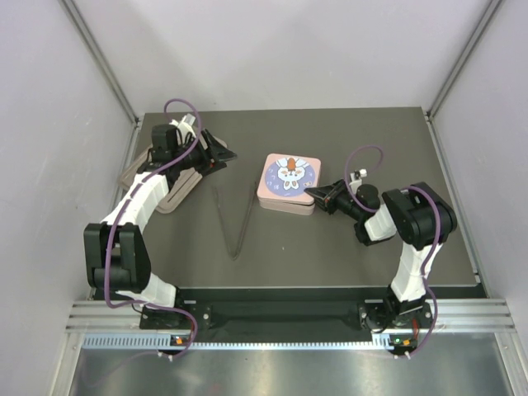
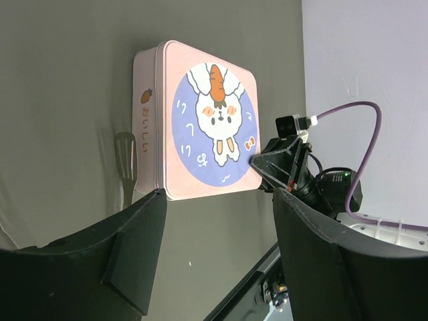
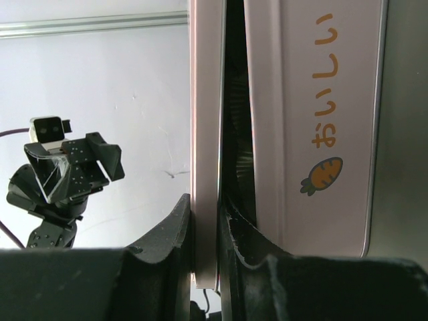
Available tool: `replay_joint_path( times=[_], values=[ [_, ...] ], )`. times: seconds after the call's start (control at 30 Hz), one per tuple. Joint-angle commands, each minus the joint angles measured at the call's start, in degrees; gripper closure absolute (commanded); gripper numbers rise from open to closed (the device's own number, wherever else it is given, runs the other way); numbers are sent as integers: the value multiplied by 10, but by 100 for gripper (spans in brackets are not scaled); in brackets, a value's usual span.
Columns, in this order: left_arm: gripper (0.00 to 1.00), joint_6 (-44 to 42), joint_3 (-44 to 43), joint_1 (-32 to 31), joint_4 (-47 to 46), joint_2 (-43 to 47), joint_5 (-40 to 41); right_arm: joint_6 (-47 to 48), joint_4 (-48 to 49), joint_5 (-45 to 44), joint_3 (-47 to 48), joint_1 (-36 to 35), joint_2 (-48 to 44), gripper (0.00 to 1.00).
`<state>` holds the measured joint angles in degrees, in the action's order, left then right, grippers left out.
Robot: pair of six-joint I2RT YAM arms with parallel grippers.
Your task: Pack the chocolate
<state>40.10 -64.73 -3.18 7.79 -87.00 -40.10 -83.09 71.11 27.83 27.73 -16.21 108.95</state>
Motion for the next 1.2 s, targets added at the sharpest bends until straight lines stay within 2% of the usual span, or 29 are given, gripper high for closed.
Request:
replay_joint_path(
  times=[0.0,0.13,0.27,0.73,1.17],
  values=[
    [31,-12,-7,-4,-8,14,2,13,22,15,0,4,0,93],
    [33,-19,-17,-21,-8,-9,4,18,14,15,-6,5,-11,85],
    [33,-42,-39,-58,15,-33,27,21,6,15,-11,7,-16,81],
    [42,-98,-156,-147,73,-165,101,35,-9,22,-24,24,-39,73],
    [45,-114,-169,-160,91,-214,133,58,-33,27,-41,46,-59,72]
  ],
)
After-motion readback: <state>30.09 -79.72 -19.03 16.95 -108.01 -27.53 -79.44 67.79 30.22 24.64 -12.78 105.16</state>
